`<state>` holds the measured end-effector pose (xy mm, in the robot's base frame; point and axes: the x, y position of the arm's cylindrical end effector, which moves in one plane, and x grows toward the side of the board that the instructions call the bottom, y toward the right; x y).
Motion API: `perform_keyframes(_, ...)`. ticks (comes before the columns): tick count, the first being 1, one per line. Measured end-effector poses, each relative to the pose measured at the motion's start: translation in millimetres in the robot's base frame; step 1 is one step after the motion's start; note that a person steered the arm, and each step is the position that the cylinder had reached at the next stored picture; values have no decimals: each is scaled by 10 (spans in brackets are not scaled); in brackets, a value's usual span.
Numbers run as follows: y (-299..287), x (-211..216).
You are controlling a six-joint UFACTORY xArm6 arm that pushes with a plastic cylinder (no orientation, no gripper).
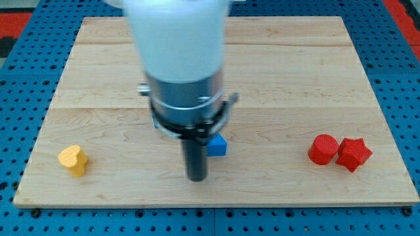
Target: Slide the yellow heart closer to the blue cube
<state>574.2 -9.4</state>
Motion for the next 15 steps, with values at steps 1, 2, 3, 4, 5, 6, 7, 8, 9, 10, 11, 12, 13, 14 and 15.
perform_keyframes(1, -115, -538)
perform_keyframes(2, -283, -416)
perform_keyframes(3, -324, 430)
perform_keyframes(4, -1086, 432)
perform_keyframes(5, -2209, 421)
perform_keyframes(6, -2787, 230)
perform_keyframes(7, -2622, -292)
perform_keyframes(8, -2381, -388)
perform_keyframes(9, -2381, -388)
perform_keyframes(10, -2381, -424)
perform_keyframes(11, -2450, -385)
perform_keyframes(12, -2667, -320)
perform_keyframes(13, -2695, -13)
perform_keyframes(14, -2169, 4)
perform_keyframes(15, -1760, -263)
